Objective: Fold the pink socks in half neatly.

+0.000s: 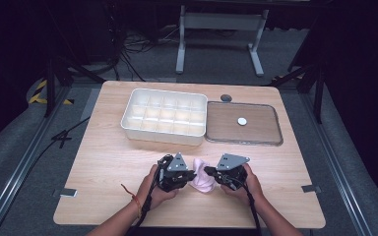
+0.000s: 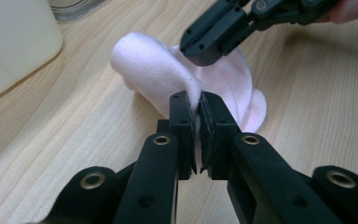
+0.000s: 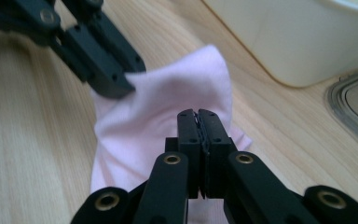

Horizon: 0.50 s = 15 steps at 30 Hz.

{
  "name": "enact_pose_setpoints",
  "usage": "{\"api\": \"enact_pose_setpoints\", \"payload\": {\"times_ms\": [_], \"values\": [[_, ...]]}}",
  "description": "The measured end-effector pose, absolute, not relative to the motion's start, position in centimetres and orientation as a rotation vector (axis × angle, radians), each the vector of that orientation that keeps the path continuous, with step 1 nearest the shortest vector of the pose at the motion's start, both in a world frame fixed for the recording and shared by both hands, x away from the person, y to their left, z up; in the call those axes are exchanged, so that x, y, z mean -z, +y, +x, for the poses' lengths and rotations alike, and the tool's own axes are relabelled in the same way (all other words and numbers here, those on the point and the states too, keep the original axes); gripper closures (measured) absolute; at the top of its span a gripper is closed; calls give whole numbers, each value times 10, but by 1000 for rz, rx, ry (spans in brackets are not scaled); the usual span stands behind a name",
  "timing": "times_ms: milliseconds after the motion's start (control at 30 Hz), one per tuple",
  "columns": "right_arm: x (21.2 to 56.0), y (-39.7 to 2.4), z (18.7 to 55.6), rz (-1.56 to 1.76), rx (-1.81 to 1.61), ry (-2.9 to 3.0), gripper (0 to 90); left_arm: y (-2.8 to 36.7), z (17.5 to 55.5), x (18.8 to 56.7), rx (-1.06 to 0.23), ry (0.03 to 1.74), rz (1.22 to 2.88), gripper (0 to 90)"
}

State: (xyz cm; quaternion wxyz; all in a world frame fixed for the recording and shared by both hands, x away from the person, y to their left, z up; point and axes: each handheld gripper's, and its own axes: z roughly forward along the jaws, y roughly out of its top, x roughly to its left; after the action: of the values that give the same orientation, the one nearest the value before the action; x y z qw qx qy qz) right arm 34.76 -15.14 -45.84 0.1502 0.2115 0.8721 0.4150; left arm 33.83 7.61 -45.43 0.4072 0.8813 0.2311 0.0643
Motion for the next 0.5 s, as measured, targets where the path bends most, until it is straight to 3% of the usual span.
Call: {"api": "enact_pose_setpoints", "payload": {"times_ms": [500], "values": [[467,-136,352,603,-1162,2514,893,76,336,450,-248,560,2287,842]]}}
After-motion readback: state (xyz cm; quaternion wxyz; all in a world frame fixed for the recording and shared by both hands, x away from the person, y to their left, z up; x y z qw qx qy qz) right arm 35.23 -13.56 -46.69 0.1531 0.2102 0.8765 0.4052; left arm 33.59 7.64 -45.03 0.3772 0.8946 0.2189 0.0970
